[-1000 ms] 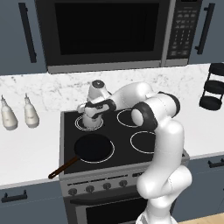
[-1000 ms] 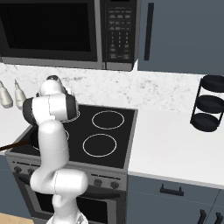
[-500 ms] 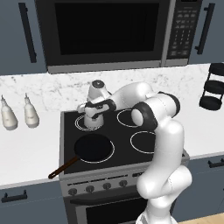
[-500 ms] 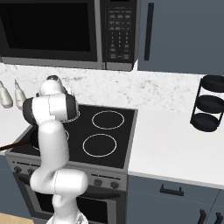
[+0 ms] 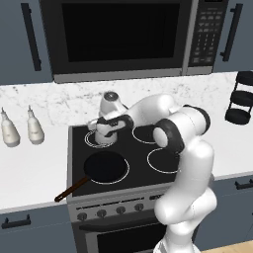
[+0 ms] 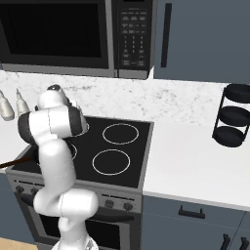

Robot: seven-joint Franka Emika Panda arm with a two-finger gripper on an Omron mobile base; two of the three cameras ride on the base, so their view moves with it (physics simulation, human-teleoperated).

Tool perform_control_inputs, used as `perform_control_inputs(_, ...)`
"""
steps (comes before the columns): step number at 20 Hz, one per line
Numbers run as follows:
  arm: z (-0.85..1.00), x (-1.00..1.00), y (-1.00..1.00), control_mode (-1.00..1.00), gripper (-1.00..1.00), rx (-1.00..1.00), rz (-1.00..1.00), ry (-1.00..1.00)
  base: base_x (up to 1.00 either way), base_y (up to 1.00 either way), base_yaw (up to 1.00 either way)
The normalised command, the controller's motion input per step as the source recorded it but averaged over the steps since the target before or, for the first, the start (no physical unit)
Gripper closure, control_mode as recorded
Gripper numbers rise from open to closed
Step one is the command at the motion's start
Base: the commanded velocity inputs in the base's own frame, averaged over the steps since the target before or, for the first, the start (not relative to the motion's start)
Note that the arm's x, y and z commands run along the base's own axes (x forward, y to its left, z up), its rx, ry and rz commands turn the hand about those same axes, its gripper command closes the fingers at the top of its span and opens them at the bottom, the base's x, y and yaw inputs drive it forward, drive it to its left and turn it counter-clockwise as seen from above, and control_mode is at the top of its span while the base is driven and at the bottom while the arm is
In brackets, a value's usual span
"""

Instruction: Pick the kettle from the counter and place it on a stove burner. Then turn the burner on.

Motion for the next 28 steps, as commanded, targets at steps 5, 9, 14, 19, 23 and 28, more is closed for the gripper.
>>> perform_control_inputs(5, 0.04, -0.73, -0.17, -1.00, -1.00, 0.00, -0.10, 0.00, 0.00, 0.00, 0.00)
perform_control_inputs(9, 0.23, -0.56, -0.26, -1.00, -1.00, 0.02, -0.09, 0.00, 0.00, 0.00, 0.00)
perform_control_inputs(14, 0.47, -0.46, -0.09, -1.00, -1.00, 0.02, -0.02, -0.03, 0.00, 0.00, 0.00)
perform_control_inputs(19, 0.45, -0.88, 0.00, -1.00, -1.00, 0.00, 0.00, -0.04, 0.00, 0.00, 0.00)
perform_control_inputs(23, 0.28, -1.00, 0.05, -1.00, -1.00, 0.00, 0.00, 0.00, 0.00, 0.00, 0.00)
perform_control_inputs(28, 0.12, -0.98, 0.19, -1.00, -1.00, -0.03, 0.00, 0.00, 0.00, 0.00, 0.00)
